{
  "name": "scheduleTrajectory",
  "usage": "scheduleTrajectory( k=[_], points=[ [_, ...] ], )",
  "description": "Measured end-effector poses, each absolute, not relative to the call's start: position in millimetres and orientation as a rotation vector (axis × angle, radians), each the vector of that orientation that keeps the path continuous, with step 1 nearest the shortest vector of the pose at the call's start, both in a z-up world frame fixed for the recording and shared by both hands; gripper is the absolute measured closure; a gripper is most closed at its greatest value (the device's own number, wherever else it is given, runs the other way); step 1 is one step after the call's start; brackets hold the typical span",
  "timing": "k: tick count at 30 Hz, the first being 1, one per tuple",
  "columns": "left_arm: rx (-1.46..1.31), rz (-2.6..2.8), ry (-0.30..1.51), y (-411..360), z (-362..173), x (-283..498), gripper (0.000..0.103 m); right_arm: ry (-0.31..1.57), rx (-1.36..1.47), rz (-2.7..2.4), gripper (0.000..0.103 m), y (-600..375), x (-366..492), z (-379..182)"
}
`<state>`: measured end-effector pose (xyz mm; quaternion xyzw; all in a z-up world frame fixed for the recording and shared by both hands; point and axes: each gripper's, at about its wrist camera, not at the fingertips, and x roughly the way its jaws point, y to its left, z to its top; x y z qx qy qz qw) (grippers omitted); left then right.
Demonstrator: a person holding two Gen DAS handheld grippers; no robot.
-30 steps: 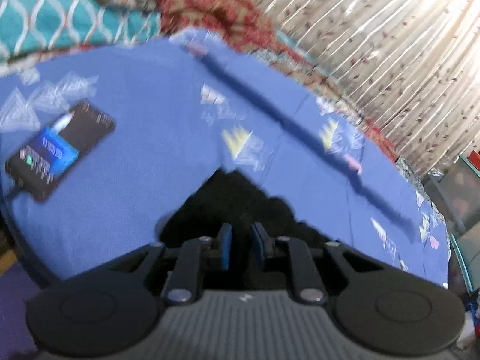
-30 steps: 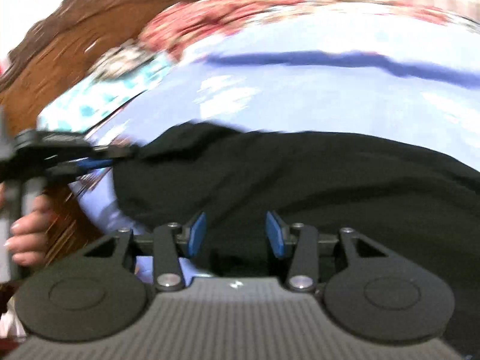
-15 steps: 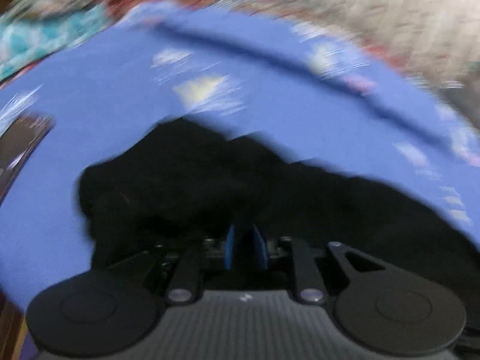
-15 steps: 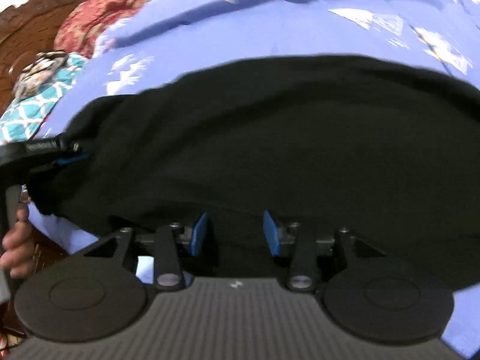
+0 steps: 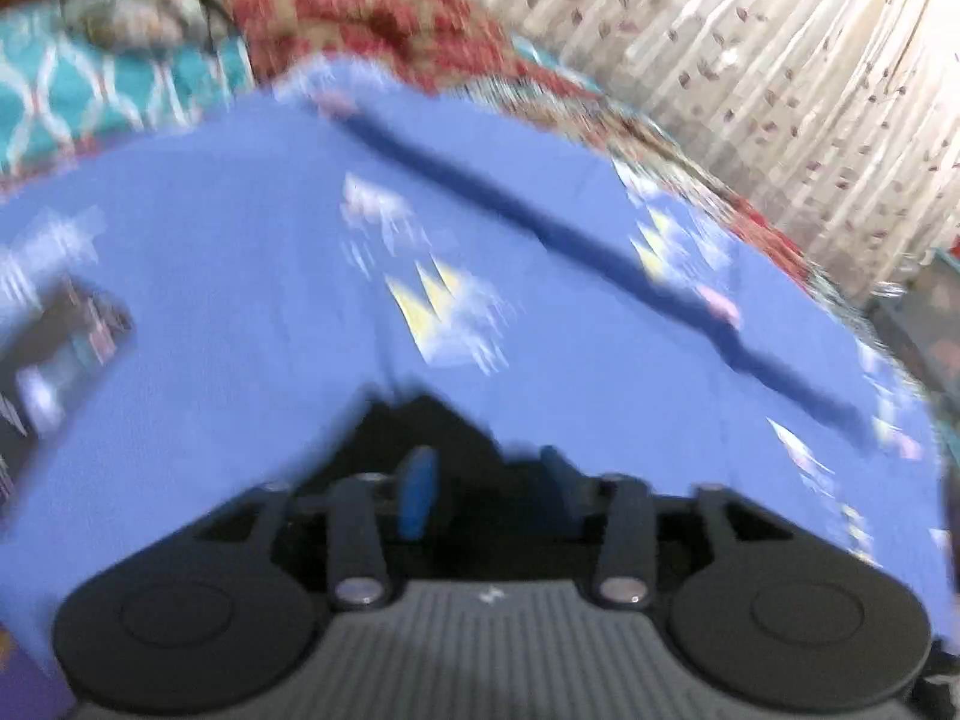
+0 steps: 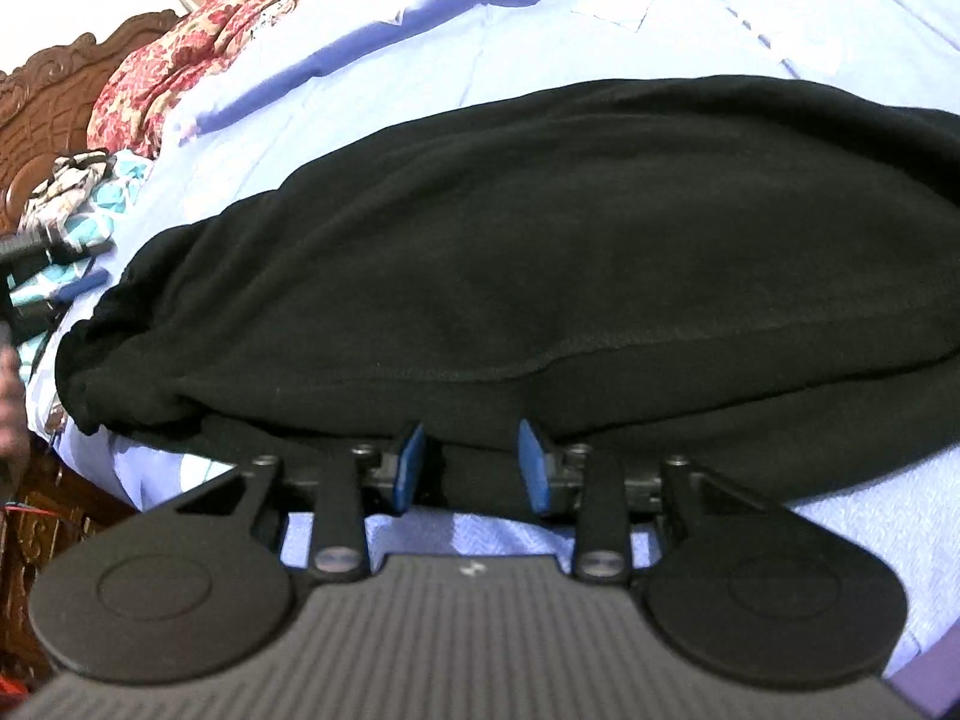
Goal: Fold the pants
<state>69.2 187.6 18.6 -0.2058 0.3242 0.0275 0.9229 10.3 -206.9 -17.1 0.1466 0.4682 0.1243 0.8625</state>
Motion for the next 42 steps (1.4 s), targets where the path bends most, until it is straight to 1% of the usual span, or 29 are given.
scheduleTrajectory(
  k=[1,2,3,4,7,9,11,12,13,14,15,17,20,22,24,25,26,27,29,31,36,39,42],
  points=[
    [-0.381,0.09,0.662,192,22,76,0.038,0.983,0.307,0.261,0.065,-207,12,-17],
    [-0.342,0.101,0.681,196,21,86,0.022,0.984,0.31,0.261,0.065,-208,12,-17],
    [-0.318,0.09,0.727,202,17,99,0.017,0.984,0.314,0.259,0.065,-210,11,-18],
    [-0.316,0.08,0.773,205,11,113,0.015,0.984,0.317,0.255,0.065,-207,12,-18],
    [-0.341,0.041,0.896,215,-9,134,0.015,0.987,0.308,0.244,0.065,-201,15,-19],
    [-0.323,0.002,0.926,204,-18,138,0.023,0.992,0.298,0.237,0.065,-199,15,-19],
    [-0.237,-0.035,0.922,183,-20,137,0.055,0.998,0.29,0.231,0.065,-196,17,-19],
    [-0.174,-0.032,0.9,171,-19,133,0.059,1.002,0.285,0.229,0.065,-195,18,-19],
    [-0.129,-0.013,0.87,164,-19,129,0.066,1.005,0.283,0.226,0.065,-193,18,-19],
    [-0.116,0.019,0.835,162,-19,125,0.075,1.01,0.279,0.225,0.065,-193,19,-19],
    [-0.142,0.063,0.805,167,-17,122,0.078,1.012,0.277,0.22,0.065,-190,19,-18],
    [-0.258,0.18,0.748,191,-16,119,0.081,1.014,0.271,0.216,0.065,-188,20,-18],
    [-0.365,0.278,0.743,215,-32,120,0.08,1.013,0.26,0.21,0.065,-185,20,-19],
    [-0.309,0.285,0.737,208,-35,121,0.078,1.015,0.251,0.208,0.065,-184,21,-18],
    [-0.238,0.307,0.727,198,-32,122,0.067,1.016,0.252,0.206,0.065,-183,21,-18],
    [-0.233,0.316,0.731,196,-31,121,0.059,1.016,0.256,0.205,0.064,-183,21,-18],
    [-0.248,0.318,0.734,196,-29,119,0.056,1.015,0.261,0.205,0.064,-184,22,-18],
    [-0.281,0.311,0.735,200,-25,116,0.055,1.014,0.262,0.206,0.064,-184,21,-18],
    [-0.346,0.291,0.719,208,-14,105,0.05,1.012,0.262,0.206,0.064,-183,21,-19],
    [-0.378,0.28,0.674,210,-1,94,0.048,1.012,0.26,0.207,0.063,-183,21,-19],
    [-0.393,0.202,0.575,199,32,62,0.047,1.006,0.256,0.214,0.06,-182,21,-20],
    [-0.347,0.098,0.564,175,42,50,0.048,1.001,0.254,0.213,0.059,-182,19,-20],
    [-0.306,-0.012,0.604,151,34,45,0.048,1.0,0.261,0.212,0.059,-184,19,-20]
  ],
)
